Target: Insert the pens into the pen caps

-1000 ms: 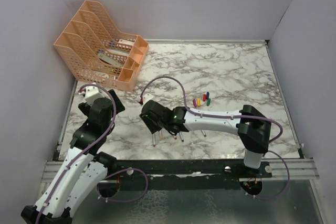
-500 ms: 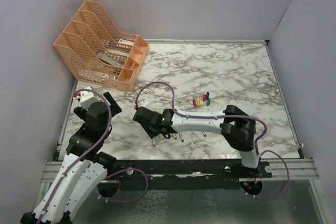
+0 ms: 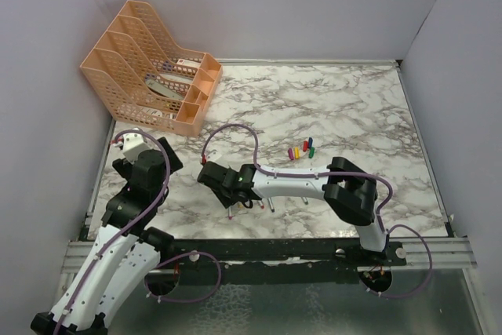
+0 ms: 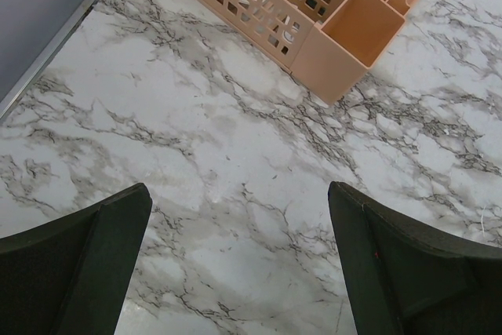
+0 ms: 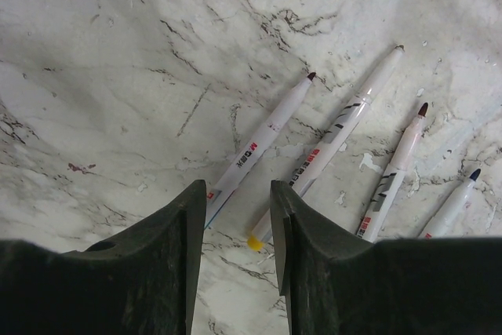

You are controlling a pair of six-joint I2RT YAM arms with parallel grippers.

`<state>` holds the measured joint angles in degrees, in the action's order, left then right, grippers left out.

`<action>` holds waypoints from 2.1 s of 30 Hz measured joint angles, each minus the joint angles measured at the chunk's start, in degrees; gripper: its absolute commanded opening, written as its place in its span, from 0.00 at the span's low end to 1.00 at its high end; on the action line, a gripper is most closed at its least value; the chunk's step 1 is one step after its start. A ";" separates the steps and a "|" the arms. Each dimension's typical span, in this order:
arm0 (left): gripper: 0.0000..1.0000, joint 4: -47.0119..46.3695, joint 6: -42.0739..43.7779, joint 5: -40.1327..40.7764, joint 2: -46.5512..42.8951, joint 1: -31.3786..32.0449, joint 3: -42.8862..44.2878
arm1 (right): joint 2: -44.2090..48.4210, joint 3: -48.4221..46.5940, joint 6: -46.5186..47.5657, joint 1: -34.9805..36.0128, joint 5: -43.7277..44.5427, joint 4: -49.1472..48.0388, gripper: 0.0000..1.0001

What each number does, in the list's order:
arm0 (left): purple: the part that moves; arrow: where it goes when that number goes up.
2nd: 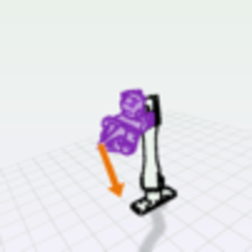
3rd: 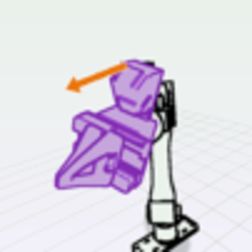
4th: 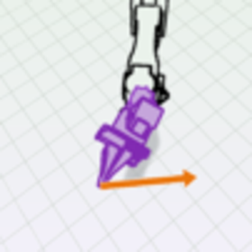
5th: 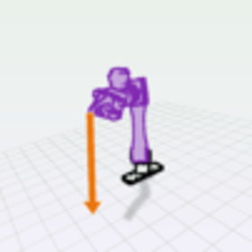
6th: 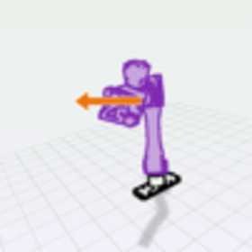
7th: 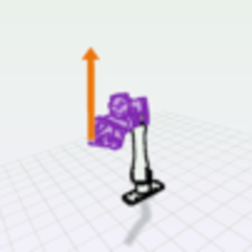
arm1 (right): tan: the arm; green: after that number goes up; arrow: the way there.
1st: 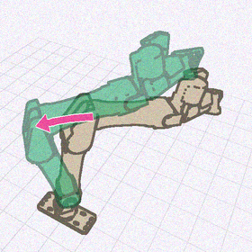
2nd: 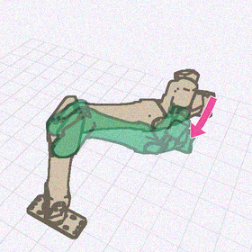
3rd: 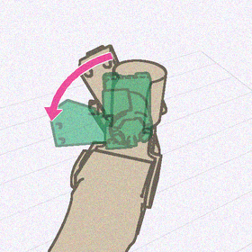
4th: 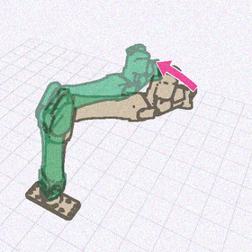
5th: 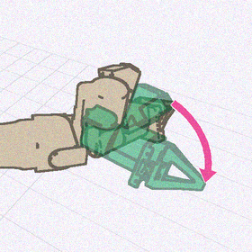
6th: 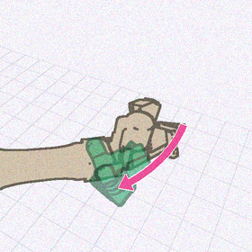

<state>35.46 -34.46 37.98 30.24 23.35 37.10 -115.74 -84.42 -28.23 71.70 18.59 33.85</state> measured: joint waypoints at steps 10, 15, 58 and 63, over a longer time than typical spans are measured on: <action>0.99 0.00 -0.42 0.02 0.31 -0.02 0.00 | -1.27 -0.07 0.04 0.00 0.00 -0.07 0.38; 0.99 0.00 -0.61 0.02 0.31 0.00 0.00 | -1.38 -0.07 0.20 -0.02 -0.07 -0.61 0.38; 0.99 -0.07 -0.44 1.92 1.55 0.00 0.00 | -2.86 -0.61 4.94 -3.41 -12.00 -2.82 0.01; 0.99 -0.42 1.49 1.88 3.34 0.00 0.11 | -1.70 -0.09 4.94 -5.77 -14.08 -4.09 0.01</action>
<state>35.05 -32.97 39.86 33.58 23.35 37.21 -117.45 -84.51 -23.29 65.93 4.51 29.76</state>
